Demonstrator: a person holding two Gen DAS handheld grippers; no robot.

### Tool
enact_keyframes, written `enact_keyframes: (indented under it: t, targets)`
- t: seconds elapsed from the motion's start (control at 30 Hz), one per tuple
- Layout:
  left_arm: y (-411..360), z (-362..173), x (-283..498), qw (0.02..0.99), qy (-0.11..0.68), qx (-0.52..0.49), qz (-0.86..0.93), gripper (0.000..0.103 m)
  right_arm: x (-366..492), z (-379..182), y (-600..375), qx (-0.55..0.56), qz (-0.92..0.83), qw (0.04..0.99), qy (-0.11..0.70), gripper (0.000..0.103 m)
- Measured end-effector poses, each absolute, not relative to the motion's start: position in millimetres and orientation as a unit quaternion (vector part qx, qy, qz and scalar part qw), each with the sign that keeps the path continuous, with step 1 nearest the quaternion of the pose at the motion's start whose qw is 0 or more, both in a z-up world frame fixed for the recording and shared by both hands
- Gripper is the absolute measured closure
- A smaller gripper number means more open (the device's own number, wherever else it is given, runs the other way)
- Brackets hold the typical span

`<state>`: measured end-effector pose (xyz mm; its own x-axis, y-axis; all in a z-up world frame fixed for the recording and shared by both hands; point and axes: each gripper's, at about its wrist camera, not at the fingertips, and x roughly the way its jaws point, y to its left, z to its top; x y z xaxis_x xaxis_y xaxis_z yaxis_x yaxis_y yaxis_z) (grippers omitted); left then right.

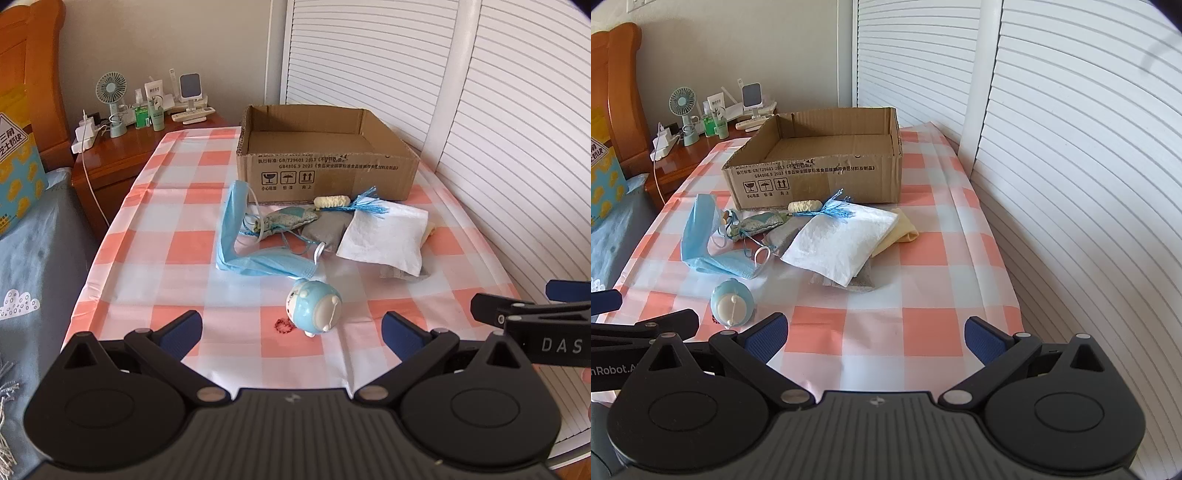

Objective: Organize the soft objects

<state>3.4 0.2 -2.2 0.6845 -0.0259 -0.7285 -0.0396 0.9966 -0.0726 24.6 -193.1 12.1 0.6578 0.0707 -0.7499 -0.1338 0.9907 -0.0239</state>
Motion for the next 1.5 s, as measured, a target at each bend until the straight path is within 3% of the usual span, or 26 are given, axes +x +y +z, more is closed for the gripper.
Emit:
enact_keyframes:
  t: [0.47, 1.17, 1.5]
  targets:
    - [0.5, -18.3, 19.5, 0.917, 0.397, -0.013, -0.039, 0.001, 36.8, 6.4, -192.7, -0.053, 0.087, 0.917, 0.385, 0.000]
    - [-5.2, -80.8, 62.1, 0.869, 0.489, 0.007, -0.068, 0.000, 64.6, -29.4, -217.9, -0.039, 0.068, 0.903, 0.422, 0.000]
    - [-4.3, -84.6, 61.9, 0.883, 0.461, 0.028, -0.078, 0.000, 71.4, -37.9, -222.2, -0.029, 0.079, 0.900, 0.428, 0.000]
